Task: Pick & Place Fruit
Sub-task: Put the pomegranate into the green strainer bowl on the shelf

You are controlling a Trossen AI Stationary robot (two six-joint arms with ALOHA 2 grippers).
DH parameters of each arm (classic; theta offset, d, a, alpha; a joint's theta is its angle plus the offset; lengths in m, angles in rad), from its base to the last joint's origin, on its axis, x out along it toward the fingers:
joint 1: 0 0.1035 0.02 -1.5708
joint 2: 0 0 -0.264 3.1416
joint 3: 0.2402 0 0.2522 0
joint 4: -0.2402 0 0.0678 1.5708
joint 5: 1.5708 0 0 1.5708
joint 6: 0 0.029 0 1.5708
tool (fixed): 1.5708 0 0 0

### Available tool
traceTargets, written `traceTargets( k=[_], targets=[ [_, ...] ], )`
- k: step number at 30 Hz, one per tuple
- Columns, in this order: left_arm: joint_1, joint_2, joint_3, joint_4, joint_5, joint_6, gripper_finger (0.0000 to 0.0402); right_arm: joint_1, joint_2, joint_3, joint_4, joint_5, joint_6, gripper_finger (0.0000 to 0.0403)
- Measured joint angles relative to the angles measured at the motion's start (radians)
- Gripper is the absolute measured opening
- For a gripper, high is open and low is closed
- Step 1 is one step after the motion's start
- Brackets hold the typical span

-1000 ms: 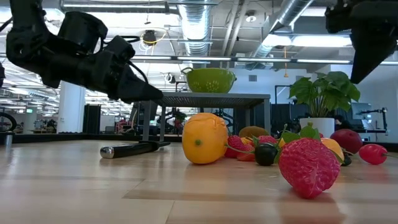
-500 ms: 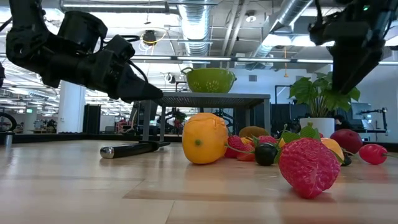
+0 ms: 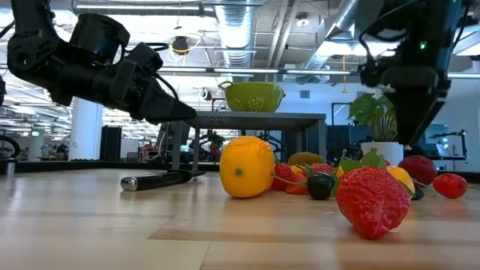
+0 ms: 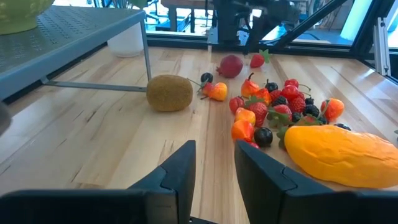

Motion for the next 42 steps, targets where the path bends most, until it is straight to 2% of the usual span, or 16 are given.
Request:
traceTargets(
  k=[3,23,42],
  targets=[
    [0.000,0.000,0.000,-0.001,0.000,0.000,0.0106,-0.016,0.000,-0.045,0.069,-0.032,-0.018,0.0315],
    [0.000,0.000,0.000,-0.001,0.000,0.000,0.0106,-0.077,0.000,-0.231,0.303,-0.056,-0.018,0.0313],
    [0.000,0.000,0.000,-0.001,0.000,0.000,0.0106,-0.079,0.000,-0.237,0.306,-0.060,-0.022,0.0208]
  ],
)
